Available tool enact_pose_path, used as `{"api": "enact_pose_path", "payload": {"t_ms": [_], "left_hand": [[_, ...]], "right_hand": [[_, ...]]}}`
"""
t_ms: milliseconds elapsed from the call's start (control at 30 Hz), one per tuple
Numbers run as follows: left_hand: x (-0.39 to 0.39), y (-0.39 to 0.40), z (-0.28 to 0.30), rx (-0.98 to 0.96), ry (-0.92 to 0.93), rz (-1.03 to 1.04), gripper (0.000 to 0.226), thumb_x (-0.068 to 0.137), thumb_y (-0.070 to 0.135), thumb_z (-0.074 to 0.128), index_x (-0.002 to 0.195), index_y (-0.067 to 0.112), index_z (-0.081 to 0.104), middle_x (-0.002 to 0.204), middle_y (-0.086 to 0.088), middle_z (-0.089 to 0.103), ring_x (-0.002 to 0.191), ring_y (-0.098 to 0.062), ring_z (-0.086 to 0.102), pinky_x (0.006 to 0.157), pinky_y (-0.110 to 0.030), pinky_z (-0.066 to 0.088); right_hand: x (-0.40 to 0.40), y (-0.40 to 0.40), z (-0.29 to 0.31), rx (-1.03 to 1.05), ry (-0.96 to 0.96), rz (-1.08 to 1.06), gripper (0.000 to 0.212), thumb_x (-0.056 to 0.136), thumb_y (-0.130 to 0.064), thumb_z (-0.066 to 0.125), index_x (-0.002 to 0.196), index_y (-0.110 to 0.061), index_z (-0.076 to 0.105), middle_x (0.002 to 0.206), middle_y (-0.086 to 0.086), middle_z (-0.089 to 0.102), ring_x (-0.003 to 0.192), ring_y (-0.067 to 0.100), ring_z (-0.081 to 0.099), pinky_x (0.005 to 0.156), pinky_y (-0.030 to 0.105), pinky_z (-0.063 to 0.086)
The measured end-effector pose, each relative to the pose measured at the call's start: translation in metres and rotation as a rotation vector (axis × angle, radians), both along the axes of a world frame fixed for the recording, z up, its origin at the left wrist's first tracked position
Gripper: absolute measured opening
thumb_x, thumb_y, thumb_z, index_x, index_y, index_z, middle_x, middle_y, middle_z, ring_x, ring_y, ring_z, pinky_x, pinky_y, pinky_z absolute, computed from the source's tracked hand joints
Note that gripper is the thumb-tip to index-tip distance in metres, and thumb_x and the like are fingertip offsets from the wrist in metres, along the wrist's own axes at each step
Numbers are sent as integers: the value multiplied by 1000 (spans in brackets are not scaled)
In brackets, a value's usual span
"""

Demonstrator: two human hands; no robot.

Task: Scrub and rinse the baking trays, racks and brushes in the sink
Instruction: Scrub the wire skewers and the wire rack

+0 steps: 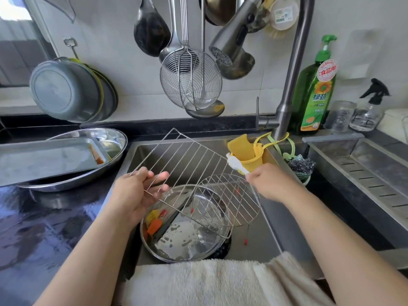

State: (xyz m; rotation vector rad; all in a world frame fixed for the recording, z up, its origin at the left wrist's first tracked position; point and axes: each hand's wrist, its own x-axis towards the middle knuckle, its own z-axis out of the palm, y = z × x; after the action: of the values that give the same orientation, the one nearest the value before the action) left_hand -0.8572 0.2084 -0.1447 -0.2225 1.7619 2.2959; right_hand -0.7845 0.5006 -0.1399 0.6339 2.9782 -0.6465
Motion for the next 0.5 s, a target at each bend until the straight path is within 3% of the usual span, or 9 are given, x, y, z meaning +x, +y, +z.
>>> {"api": "enact_pose_path", "payload": {"t_ms": [67, 133, 200, 367, 433, 500], "left_hand": [[0, -2, 2, 37, -4, 42, 30, 112, 19, 42, 84, 11, 49, 95, -19, 79, 63, -30, 68, 44, -26, 48], [-2, -5, 1, 94, -22, 85, 33, 113, 19, 40, 82, 11, 48, 92, -18, 79, 63, -29, 68, 46, -26, 50], [-3, -7, 0, 126, -38, 111, 34, 113, 19, 39, 81, 12, 47, 91, -17, 79, 62, -28, 69, 48, -26, 50], [-3, -4, 1, 144, -49, 70, 34, 113, 19, 40, 81, 11, 48, 90, -16, 79, 67, -29, 66, 46, -23, 51], [-4, -5, 0, 152, -53, 82, 33, 113, 18, 40, 82, 11, 48, 91, -17, 79, 64, -28, 69, 47, -24, 52], [-6, -8, -2, 156, -69, 104, 32, 113, 17, 39, 82, 11, 47, 93, -18, 79, 59, -26, 71, 46, -24, 50]], "right_hand": [[6, -1, 1, -28, -88, 75, 36, 104, -37, 46, 79, -17, 60, 78, 5, 57, 73, 25, 58, 65, 33, 46], [14, -12, 6, -121, -236, 191, 32, 103, -39, 52, 86, -18, 68, 71, 4, 54, 58, 22, 49, 52, 28, 43], [19, -16, 9, -180, -356, 306, 29, 101, -40, 55, 87, -20, 71, 70, 6, 52, 55, 22, 43, 44, 24, 38], [6, 1, 5, -80, 15, 38, 34, 104, -38, 51, 79, -19, 65, 69, 1, 53, 63, 22, 49, 57, 29, 36], [11, -5, 9, -130, -138, 169, 27, 101, -34, 56, 82, -21, 69, 68, 1, 52, 57, 20, 46, 52, 25, 36], [22, -13, 13, -263, -429, 349, 21, 98, -32, 61, 89, -19, 75, 64, 2, 48, 47, 17, 39, 45, 23, 36]]}}
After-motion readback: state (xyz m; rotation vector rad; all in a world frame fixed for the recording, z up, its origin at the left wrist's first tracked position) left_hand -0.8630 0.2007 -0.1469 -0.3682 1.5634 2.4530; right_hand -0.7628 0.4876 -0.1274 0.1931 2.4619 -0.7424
